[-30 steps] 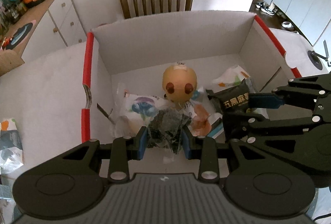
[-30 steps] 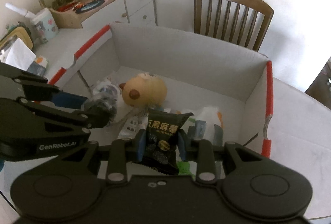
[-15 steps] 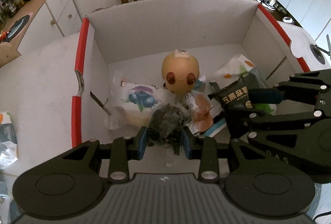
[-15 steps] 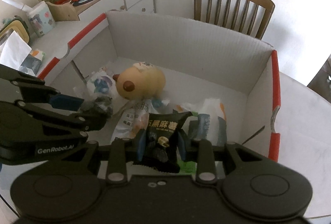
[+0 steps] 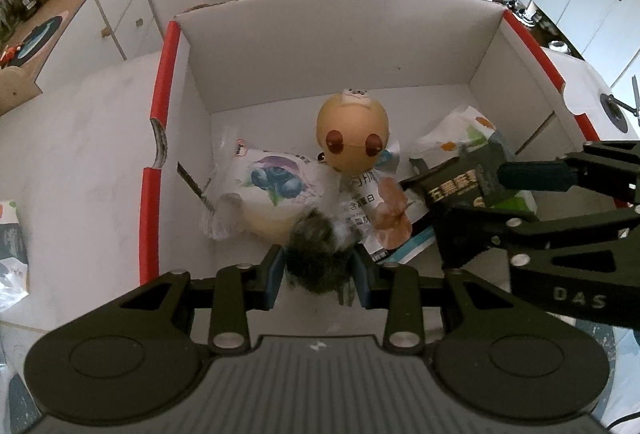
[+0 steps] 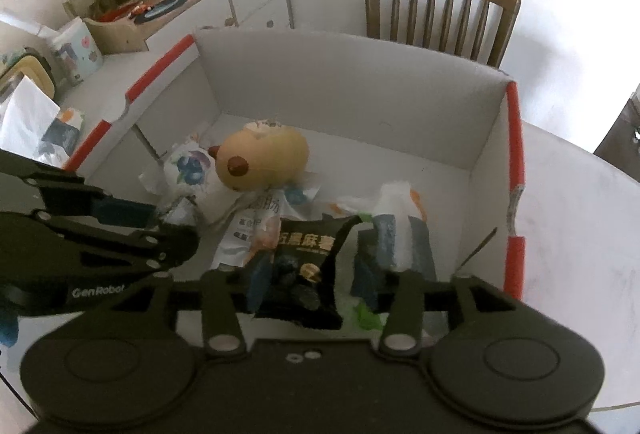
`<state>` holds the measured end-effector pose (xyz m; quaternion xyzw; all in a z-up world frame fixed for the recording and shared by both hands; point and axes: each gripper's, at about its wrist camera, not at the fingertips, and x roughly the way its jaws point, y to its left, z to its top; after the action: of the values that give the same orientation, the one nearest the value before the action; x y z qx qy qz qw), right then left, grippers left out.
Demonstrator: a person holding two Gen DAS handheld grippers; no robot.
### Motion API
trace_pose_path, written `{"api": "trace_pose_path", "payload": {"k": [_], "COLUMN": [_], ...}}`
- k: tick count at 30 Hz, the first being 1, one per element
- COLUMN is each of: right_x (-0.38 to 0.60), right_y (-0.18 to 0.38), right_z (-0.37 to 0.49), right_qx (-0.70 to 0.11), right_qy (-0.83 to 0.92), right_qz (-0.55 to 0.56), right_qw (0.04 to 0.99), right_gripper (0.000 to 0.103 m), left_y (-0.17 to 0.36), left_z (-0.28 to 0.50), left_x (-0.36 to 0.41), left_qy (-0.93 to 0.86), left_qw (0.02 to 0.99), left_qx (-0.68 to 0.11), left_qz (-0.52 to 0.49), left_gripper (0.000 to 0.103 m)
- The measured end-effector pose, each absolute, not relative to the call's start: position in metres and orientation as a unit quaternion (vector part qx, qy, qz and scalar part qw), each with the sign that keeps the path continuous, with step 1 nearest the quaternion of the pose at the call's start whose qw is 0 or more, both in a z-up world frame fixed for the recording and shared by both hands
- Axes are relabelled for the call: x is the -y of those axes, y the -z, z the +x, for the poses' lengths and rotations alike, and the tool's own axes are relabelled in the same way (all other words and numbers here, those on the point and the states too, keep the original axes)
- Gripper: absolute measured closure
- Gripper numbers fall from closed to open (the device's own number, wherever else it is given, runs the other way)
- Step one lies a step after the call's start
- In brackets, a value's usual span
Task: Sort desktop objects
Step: 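Lower both packets into the box and open both tools, then withdraw both tools up and away from the red box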
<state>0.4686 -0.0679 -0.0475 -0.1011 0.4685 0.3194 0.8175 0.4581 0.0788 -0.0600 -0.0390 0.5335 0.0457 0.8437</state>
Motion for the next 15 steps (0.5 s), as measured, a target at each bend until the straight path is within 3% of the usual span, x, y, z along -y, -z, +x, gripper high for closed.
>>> {"api": "trace_pose_path", "payload": {"k": [7, 15], "right_x": [0.076, 0.088], "right_y": [0.037, 0.021], "right_z": [0.467, 0.465], "right_qx": [-0.457, -0.446], "right_qy": [-0.325, -0.333], "right_qz": [-0.086, -0.062], "right_qw": [0.824, 0.829], "right_gripper": [0.041, 0.04], "left_y": [0.057, 0.045], "left_z": [0.455, 0.45], "left_x": [-0.078, -0.073], "left_qy": [-0.047, -0.041], "left_qw": [0.848, 0.857], "left_qx": [-0.526, -0.512], "left_qz": [-0.039, -0.04], "left_gripper": [0.063, 0.047]}}
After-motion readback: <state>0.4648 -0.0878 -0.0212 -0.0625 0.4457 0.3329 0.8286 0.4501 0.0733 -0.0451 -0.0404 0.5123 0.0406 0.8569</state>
